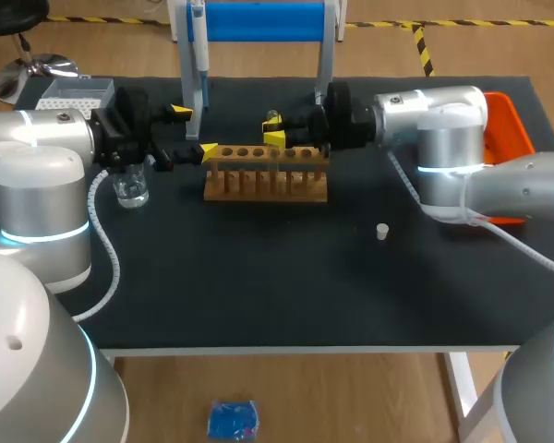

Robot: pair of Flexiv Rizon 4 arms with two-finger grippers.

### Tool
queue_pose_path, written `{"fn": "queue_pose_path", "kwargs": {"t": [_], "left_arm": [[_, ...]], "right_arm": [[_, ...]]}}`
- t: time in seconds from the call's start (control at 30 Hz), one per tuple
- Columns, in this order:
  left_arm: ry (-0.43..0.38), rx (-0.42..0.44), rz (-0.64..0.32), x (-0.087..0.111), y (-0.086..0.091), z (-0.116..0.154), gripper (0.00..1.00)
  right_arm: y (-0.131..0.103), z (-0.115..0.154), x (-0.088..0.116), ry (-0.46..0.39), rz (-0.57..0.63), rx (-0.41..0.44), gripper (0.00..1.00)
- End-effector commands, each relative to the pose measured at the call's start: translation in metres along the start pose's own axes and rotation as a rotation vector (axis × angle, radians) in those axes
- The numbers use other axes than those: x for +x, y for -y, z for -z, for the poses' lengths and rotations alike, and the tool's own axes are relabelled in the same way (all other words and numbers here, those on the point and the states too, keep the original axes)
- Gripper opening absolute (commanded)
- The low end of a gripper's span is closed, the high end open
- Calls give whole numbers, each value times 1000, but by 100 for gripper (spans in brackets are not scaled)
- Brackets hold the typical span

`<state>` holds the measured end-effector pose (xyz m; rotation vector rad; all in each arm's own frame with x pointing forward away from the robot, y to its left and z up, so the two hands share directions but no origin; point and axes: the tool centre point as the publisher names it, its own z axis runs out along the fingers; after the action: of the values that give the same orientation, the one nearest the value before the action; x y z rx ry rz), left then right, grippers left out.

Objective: Invert the test tube, pick up the pipette, mount the tip to pipette, aspirate from beaker and dispense into the tube, eject the tip, return the pipette, and cap with the stopper.

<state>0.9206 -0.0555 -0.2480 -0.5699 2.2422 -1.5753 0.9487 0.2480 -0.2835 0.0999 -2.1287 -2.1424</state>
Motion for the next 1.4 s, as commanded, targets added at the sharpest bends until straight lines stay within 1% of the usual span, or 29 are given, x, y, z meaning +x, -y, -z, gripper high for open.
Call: {"fn": "queue_pose_path", "kwargs": {"t": [0.03,1.0,1.4], "left_arm": [[6,4,-1,1,-1,-1,100],[6,4,-1,1,-1,-1,100],[6,4,-1,1,-1,-1,100]], "right_arm": [[-1,1,0,-1,2,0,0],[-23,6,4,17,37,0,0],[-31,3,8,10,49,1,0]]}}
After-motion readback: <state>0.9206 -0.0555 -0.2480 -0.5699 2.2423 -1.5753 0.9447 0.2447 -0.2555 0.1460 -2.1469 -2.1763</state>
